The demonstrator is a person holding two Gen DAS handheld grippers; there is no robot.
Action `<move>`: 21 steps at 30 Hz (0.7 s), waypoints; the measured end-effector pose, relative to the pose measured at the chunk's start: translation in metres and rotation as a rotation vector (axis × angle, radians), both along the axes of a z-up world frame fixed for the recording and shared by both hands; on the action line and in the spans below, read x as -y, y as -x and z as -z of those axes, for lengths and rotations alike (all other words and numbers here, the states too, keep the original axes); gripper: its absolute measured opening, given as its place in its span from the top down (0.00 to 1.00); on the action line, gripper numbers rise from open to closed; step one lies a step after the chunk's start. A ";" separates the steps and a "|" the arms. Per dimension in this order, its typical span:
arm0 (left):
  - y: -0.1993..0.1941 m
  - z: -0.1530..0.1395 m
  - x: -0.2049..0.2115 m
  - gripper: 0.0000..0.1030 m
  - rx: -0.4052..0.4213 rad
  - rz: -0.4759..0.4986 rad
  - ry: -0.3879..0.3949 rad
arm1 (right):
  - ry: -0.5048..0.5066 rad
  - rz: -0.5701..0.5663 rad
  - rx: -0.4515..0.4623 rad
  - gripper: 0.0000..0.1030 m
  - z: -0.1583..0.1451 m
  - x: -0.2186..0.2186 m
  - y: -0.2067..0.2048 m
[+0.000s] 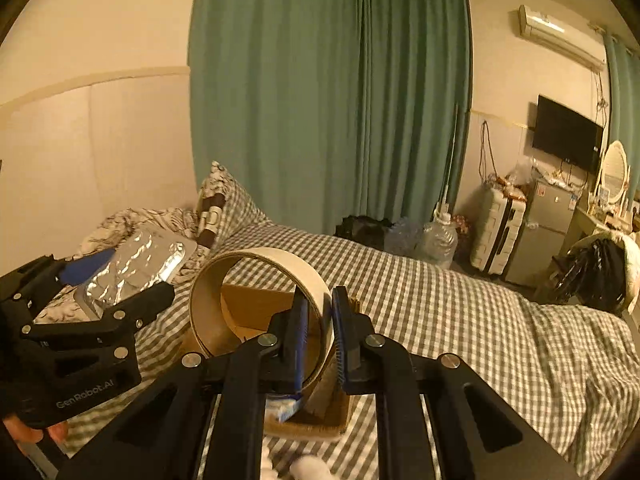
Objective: Organize objects
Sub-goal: 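Carry the tape roll and blister pack into the box and open both tools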
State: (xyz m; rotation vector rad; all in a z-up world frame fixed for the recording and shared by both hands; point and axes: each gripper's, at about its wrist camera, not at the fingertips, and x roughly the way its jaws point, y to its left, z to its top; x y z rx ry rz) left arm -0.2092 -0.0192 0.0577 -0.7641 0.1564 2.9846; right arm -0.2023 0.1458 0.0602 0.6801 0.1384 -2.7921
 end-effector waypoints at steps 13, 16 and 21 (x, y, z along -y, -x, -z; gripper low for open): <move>0.081 0.077 0.000 0.32 0.110 0.036 0.010 | -0.013 0.028 0.136 0.89 0.071 0.012 0.105; 0.092 0.095 -0.002 0.32 0.144 0.055 0.016 | 0.001 0.034 0.176 0.89 0.092 0.014 0.124; 0.105 0.114 -0.007 0.32 0.174 0.048 0.040 | 0.004 0.043 0.243 0.89 0.115 0.023 0.140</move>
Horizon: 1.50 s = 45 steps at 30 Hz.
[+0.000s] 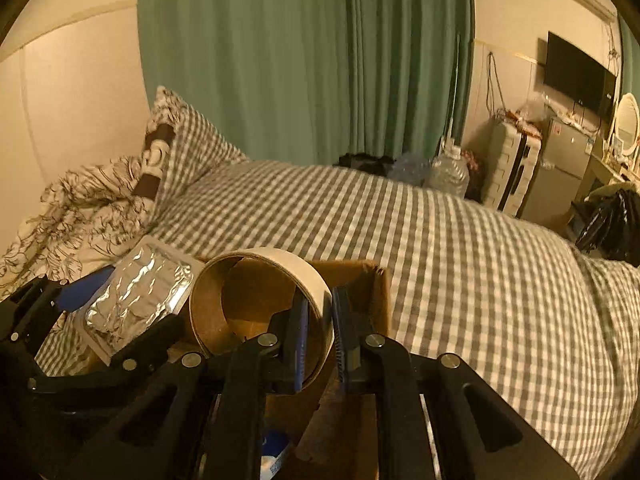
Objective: Organize objects
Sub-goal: 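Carry the tape roll and blister pack into the box and open both tools, then withdraw both tools from the box toward the sock and bunny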
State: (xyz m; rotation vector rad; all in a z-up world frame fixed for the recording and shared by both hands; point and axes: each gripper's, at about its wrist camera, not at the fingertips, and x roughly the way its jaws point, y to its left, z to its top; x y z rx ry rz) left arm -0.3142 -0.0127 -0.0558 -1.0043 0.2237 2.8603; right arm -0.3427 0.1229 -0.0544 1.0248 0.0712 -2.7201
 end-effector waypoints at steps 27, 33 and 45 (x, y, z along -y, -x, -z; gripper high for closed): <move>-0.108 -0.145 -0.007 0.00 -0.104 -0.072 -0.232 | 0.097 -0.006 -0.218 0.13 -0.160 -0.065 -0.138; -0.162 -0.197 -0.017 0.00 -0.126 -0.056 -0.229 | 0.123 -0.028 -0.275 0.08 -0.204 -0.086 -0.198; -0.245 -0.174 -0.006 0.00 -0.120 -0.139 -0.157 | 0.070 -0.087 -0.276 0.00 -0.198 -0.103 -0.270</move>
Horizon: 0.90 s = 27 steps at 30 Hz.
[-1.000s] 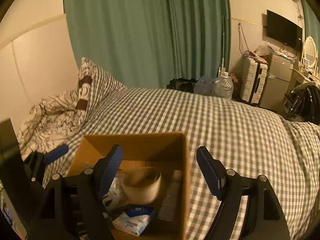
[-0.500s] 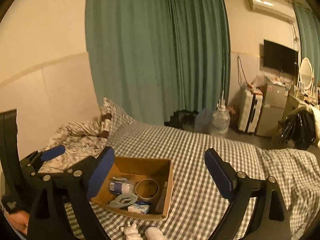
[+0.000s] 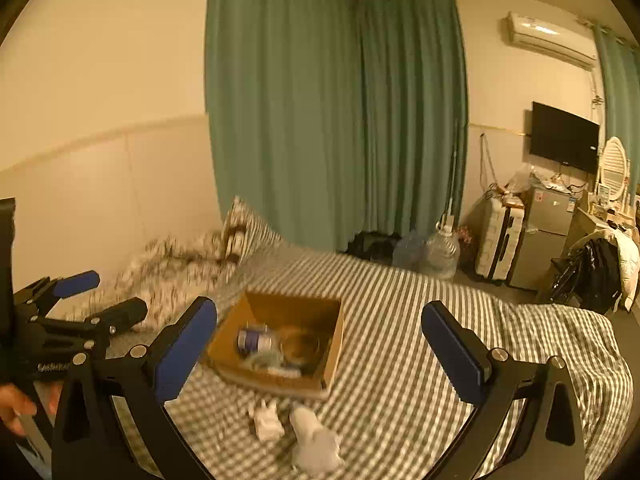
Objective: Organize objects
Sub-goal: 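Withdraw both tools from the box toward the sock and bunny, then grasp the white sock with the right tool while the left tool grasps the ceramic bunny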
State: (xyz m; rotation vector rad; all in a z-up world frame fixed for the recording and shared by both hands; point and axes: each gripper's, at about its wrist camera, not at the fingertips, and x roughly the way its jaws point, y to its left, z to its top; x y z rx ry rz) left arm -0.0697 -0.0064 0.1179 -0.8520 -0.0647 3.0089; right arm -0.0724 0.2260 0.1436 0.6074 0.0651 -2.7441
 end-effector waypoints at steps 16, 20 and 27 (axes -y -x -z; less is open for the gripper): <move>0.049 0.237 -0.034 0.00 0.287 -0.011 0.066 | -0.186 -0.052 0.384 0.00 0.248 0.006 0.054; 0.057 0.262 -0.035 0.00 0.318 0.018 0.063 | -0.137 -0.101 0.476 0.00 0.283 0.011 0.061; 0.067 0.276 -0.049 0.00 0.323 0.095 0.064 | -0.065 -0.111 0.551 0.32 0.307 0.007 0.074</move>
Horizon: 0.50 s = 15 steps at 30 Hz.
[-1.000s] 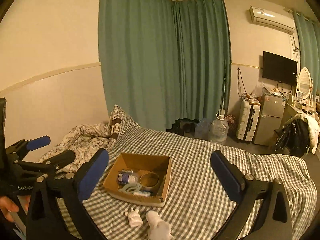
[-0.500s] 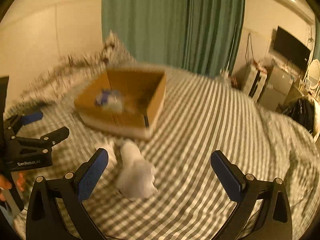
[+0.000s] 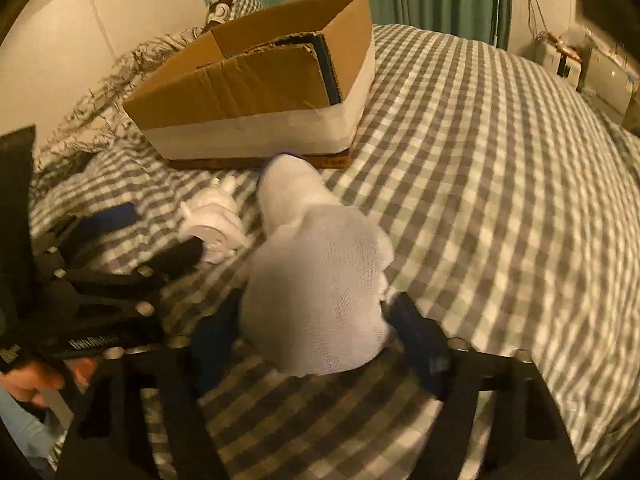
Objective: Organize objects
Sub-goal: 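Grasp the white sock with the right tool while the left tool grasps the ceramic bunny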
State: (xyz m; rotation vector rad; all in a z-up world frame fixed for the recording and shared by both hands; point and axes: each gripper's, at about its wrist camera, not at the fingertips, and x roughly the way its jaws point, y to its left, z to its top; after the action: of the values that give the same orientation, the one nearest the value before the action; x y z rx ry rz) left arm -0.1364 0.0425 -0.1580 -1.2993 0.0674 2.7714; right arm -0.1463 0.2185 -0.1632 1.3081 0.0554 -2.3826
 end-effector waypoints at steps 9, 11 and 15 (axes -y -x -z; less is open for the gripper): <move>0.030 0.017 -0.013 0.00 0.012 -0.010 -0.073 | -0.212 0.107 -0.204 0.45 -0.023 -0.002 -0.012; 0.032 0.021 -0.015 0.04 0.016 -0.012 -0.078 | -0.215 0.123 -0.208 0.46 -0.024 -0.007 -0.011; 0.029 0.023 -0.020 0.22 0.011 0.013 -0.068 | -0.210 0.139 -0.219 0.46 -0.028 -0.009 -0.014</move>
State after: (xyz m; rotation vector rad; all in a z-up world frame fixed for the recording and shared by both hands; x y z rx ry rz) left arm -0.1650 0.0630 -0.1811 -1.2930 -0.0187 2.7302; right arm -0.1319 0.2270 -0.1355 1.1662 0.2950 -2.6924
